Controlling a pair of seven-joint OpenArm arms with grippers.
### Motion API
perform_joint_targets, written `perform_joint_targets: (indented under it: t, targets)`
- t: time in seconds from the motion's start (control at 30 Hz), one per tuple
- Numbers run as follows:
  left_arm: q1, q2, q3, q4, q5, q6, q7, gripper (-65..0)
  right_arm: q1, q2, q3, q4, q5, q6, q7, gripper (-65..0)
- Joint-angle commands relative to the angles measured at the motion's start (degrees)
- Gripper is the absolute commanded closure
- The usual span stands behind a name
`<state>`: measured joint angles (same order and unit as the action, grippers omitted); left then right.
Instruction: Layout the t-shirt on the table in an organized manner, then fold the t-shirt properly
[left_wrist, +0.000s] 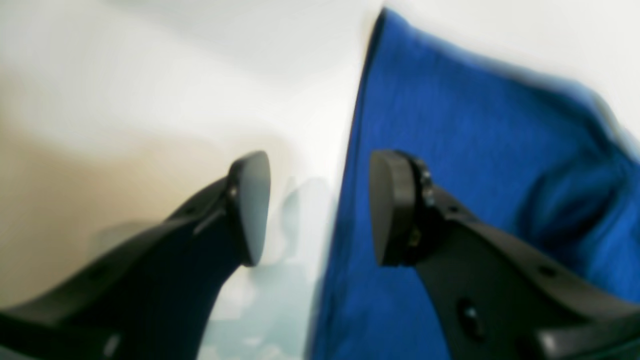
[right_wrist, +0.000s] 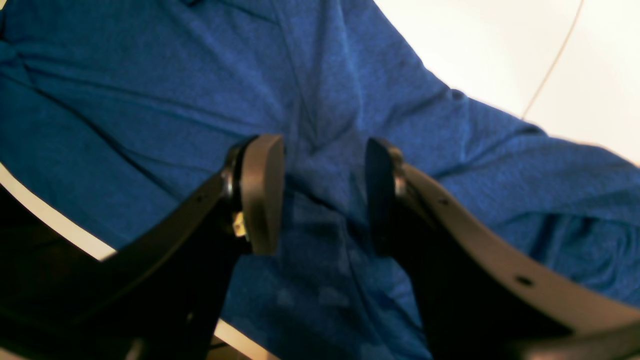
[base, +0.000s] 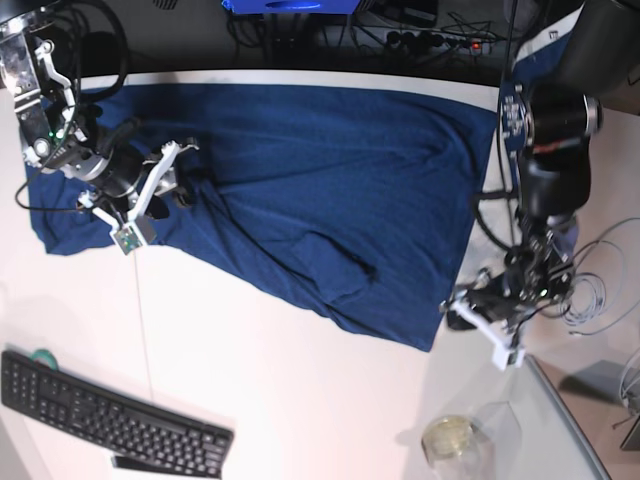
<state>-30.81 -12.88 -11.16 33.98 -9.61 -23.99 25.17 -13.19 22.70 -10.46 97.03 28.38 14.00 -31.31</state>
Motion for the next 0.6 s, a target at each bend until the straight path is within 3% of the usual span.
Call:
perform_joint_targets:
  t: [0.0, 0.17, 0.23, 0.3, 0.5, 0.57]
  targets:
    - [-3.3, -0.3, 0.7, -2.9, -0.8, -0.1, -2.8, -30.8, 0.7, 0.6, 0.4, 1.0, 0.6, 0.1, 1.3, -24.6]
    - [-9.2, 1.8, 7.9, -19.9, -0.9, 0.6, -12.7, -30.6, 0.5, 0.6, 0.4, 1.7, 0.6, 0.1, 1.3, -24.5]
    - [-9.0, 1.9, 9.1, -21.4, -0.9, 6.1, -15.0, -30.6, -0.1, 0.6, 0.4, 2.6, 0.6, 0.1, 1.6, -24.5]
    - [-7.5, 1.9, 9.4, -21.4, -0.9, 9.4, -15.5, -30.6, -0.4, 0.6, 0.4, 3.2, 0.6, 0.1, 1.6, -24.5]
    - [-4.8, 1.4, 9.8, -20.7, -0.9, 9.8, -15.3, -29.8, -0.7, 0.6, 0.4, 3.2, 0.6, 0.1, 1.6, -24.5]
    - [-3.6, 1.4, 9.8, -20.5, -0.8, 9.8, -15.2, -22.9, -0.8, 0.6, 0.4, 3.2, 0.6, 0.1, 1.6, -24.5]
